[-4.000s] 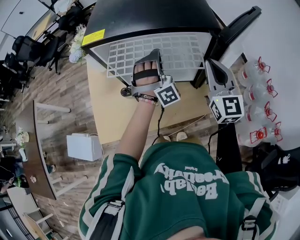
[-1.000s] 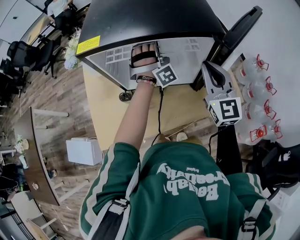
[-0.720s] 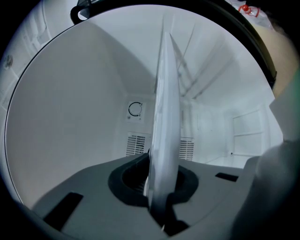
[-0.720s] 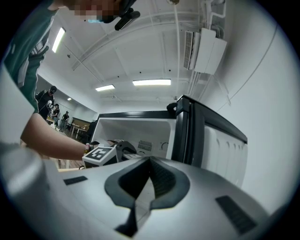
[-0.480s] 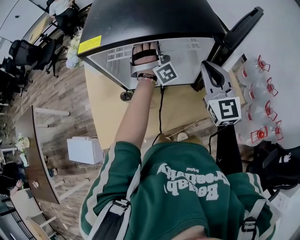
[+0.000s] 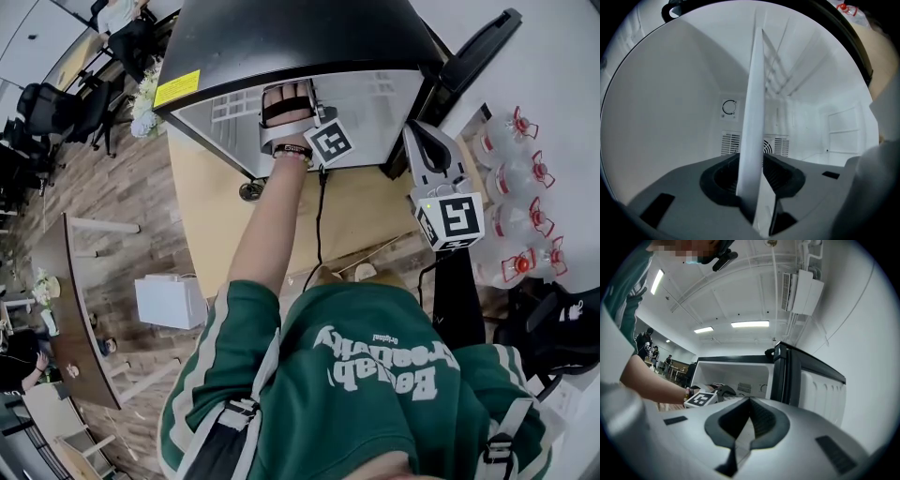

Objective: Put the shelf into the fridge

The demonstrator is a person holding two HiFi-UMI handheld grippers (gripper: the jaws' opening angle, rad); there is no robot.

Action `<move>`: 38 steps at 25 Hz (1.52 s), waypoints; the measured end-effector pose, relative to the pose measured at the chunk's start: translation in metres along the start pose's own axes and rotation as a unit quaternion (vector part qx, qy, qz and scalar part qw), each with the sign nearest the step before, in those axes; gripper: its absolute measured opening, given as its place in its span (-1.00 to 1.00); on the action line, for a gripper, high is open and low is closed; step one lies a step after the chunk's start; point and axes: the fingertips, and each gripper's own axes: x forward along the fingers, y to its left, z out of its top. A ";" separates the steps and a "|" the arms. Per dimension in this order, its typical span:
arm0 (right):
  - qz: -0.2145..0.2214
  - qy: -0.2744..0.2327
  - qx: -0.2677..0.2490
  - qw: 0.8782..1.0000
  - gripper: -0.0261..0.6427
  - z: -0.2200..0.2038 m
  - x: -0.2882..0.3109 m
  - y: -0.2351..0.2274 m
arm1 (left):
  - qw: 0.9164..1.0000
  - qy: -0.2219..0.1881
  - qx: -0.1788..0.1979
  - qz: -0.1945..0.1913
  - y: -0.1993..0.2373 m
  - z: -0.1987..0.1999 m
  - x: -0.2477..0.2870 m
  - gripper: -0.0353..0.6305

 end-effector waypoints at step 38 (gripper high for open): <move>-0.008 0.017 -0.013 1.000 -0.91 0.016 -0.055 0.088 | 0.982 -0.044 -0.169 -0.069 0.012 -0.038 -0.114 -0.24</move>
